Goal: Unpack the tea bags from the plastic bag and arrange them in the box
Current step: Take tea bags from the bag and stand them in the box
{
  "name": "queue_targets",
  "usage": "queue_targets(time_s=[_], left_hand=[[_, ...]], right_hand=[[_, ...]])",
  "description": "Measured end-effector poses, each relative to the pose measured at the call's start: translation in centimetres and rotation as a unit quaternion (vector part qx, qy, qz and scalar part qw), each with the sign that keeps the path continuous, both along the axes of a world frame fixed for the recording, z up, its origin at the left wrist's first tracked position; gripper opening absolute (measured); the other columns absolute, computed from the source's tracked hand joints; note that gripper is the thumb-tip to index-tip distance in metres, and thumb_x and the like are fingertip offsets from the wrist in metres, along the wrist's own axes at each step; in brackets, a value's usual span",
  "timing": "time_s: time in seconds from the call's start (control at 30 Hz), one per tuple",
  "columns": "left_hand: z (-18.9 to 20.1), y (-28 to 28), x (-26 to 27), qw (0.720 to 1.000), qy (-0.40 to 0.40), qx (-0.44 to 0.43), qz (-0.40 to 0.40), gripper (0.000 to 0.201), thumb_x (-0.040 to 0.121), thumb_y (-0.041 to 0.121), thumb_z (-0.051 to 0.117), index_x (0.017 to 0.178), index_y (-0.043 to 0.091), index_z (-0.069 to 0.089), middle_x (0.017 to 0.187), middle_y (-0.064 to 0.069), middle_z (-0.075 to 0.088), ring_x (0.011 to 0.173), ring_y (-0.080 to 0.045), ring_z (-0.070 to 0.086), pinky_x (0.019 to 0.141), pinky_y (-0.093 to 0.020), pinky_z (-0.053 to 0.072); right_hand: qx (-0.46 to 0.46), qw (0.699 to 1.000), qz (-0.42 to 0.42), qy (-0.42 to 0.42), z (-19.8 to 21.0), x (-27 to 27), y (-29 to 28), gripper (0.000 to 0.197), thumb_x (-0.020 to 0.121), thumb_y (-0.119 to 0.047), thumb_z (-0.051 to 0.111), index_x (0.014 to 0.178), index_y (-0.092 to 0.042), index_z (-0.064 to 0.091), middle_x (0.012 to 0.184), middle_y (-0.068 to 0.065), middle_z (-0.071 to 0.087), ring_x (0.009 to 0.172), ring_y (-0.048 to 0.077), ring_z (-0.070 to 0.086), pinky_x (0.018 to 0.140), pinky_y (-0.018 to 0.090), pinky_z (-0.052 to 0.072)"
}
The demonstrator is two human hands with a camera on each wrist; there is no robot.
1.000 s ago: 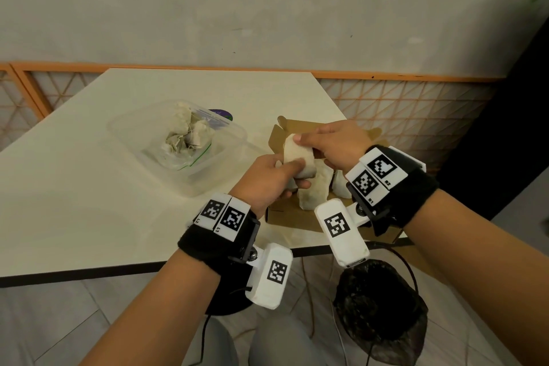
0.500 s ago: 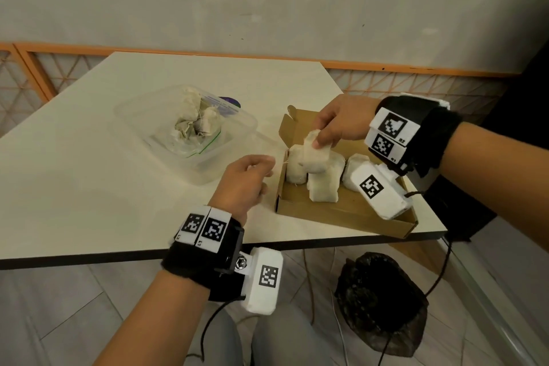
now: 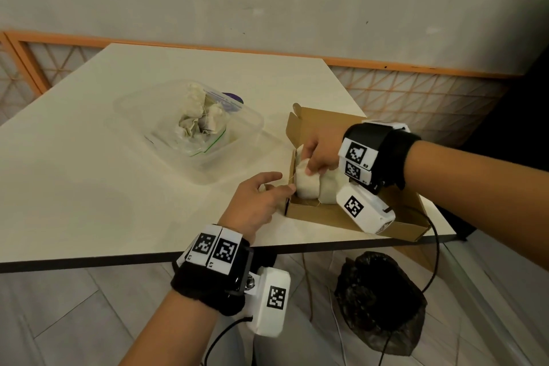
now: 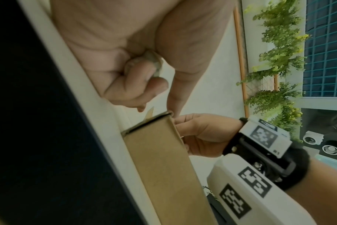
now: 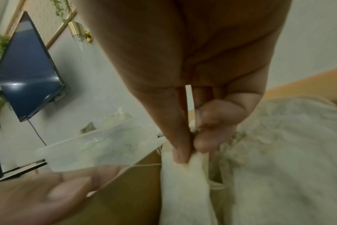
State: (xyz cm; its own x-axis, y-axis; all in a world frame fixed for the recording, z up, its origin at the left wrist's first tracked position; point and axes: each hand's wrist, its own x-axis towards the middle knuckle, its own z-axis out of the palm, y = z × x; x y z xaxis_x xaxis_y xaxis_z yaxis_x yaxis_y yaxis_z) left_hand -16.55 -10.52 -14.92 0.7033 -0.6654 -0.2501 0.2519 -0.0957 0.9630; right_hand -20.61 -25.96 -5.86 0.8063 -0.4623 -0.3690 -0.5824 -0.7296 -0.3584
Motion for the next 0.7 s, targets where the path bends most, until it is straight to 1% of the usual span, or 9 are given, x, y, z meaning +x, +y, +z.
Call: queue_targets(time_s=[0.13, 0.23, 0.33, 0.37, 0.4, 0.5, 0.53, 0.6, 0.7], left_hand=[[0.0, 0.0, -0.1, 1.000, -0.015, -0.004, 0.001, 0.032, 0.083, 0.022, 0.070, 0.114, 0.021, 0.063, 0.087, -0.002, 0.053, 0.054, -0.010, 0.041, 0.048, -0.019, 0.031], [0.8, 0.0, -0.2, 0.995, -0.077, -0.039, 0.054, 0.026, 0.087, 0.017, 0.065, 0.113, 0.021, 0.063, 0.080, 0.005, 0.052, 0.058, -0.008, 0.044, 0.057, -0.021, 0.034], [2.9, -0.6, -0.2, 0.984, -0.135, -0.098, 0.058, 0.023, 0.092, 0.019, 0.059, 0.113, 0.028, 0.059, 0.093, 0.010, 0.060, 0.062, -0.004, 0.047, 0.063, -0.021, 0.038], [3.6, -0.9, -0.4, 0.984, -0.139, -0.110, 0.037, 0.023, 0.094, 0.023, 0.056, 0.115, 0.029, 0.057, 0.097, 0.008, 0.062, 0.061, -0.003, 0.047, 0.061, -0.020, 0.039], [4.4, -1.2, -0.7, 0.984, -0.133, -0.114, 0.009, 0.023, 0.095, 0.028, 0.053, 0.118, 0.029, 0.056, 0.096, 0.005, 0.062, 0.056, -0.003, 0.046, 0.057, -0.019, 0.039], [5.7, -2.2, -2.0, 0.988, -0.101, -0.079, -0.086, 0.030, 0.097, 0.040, 0.046, 0.119, 0.022, 0.054, 0.072, 0.004, 0.061, 0.042, -0.007, 0.044, 0.042, -0.018, 0.035], [5.7, -2.5, -2.5, 0.986, -0.097, -0.060, -0.118, 0.033, 0.097, 0.041, 0.046, 0.121, 0.019, 0.054, 0.076, 0.005, 0.066, 0.041, -0.007, 0.044, 0.042, -0.019, 0.036], [5.6, -2.9, -3.7, 0.980, -0.095, -0.018, -0.173, 0.037, 0.095, 0.041, 0.050, 0.124, 0.018, 0.052, 0.098, 0.001, 0.070, 0.041, -0.006, 0.046, 0.046, -0.021, 0.039], [5.4, -2.7, -5.3, 0.959, -0.123, 0.044, -0.253, 0.031, 0.093, 0.037, 0.054, 0.121, 0.023, 0.052, 0.102, -0.004, 0.068, 0.045, -0.006, 0.049, 0.050, -0.019, 0.042]], right_hand=[[0.009, 0.999, -0.024, -0.024, 0.1, 0.3, -0.5, 0.020, 0.072, -0.004, 0.075, 0.091, -0.002, 0.068, 0.061, 0.005, 0.061, 0.057, 0.017, 0.058, 0.052, 0.022, 0.047], [-0.018, 1.000, 0.012, -0.012, 0.8, -0.1, -0.4, 0.015, 0.072, -0.009, 0.077, 0.085, -0.011, 0.069, 0.061, 0.001, 0.063, 0.061, 0.015, 0.060, 0.052, 0.019, 0.046], [0.003, 0.999, 0.034, -0.010, 2.7, -1.0, 0.2, 0.014, 0.075, -0.010, 0.075, 0.082, -0.017, 0.065, 0.063, -0.002, 0.063, 0.060, 0.009, 0.059, 0.053, 0.014, 0.045], [0.006, 0.999, 0.041, -0.011, 3.5, -1.3, 0.4, 0.014, 0.076, -0.012, 0.074, 0.085, -0.017, 0.065, 0.065, -0.002, 0.064, 0.060, 0.007, 0.059, 0.055, 0.014, 0.046], [0.004, 0.999, 0.046, -0.016, 4.3, -1.6, 0.4, 0.014, 0.076, -0.014, 0.074, 0.087, -0.017, 0.066, 0.066, -0.002, 0.065, 0.060, 0.006, 0.060, 0.055, 0.014, 0.046], [-0.009, 0.998, 0.032, -0.057, 6.5, -1.9, -0.3, 0.010, 0.076, -0.014, 0.074, 0.084, -0.019, 0.069, 0.068, -0.003, 0.067, 0.061, 0.006, 0.061, 0.054, 0.014, 0.046], [-0.014, 0.997, 0.020, -0.072, 6.9, -2.0, -0.8, 0.010, 0.076, -0.013, 0.074, 0.082, -0.019, 0.069, 0.068, -0.002, 0.066, 0.062, 0.007, 0.061, 0.055, 0.015, 0.046], [-0.019, 0.996, -0.006, -0.092, 7.5, -2.1, -1.7, 0.010, 0.076, -0.011, 0.074, 0.083, -0.016, 0.069, 0.070, 0.001, 0.066, 0.063, 0.009, 0.060, 0.057, 0.017, 0.048], [-0.025, 0.995, -0.022, -0.090, 7.5, -2.3, -2.5, 0.011, 0.076, -0.012, 0.074, 0.083, -0.018, 0.069, 0.073, 0.002, 0.067, 0.063, 0.008, 0.060, 0.060, 0.018, 0.048]])
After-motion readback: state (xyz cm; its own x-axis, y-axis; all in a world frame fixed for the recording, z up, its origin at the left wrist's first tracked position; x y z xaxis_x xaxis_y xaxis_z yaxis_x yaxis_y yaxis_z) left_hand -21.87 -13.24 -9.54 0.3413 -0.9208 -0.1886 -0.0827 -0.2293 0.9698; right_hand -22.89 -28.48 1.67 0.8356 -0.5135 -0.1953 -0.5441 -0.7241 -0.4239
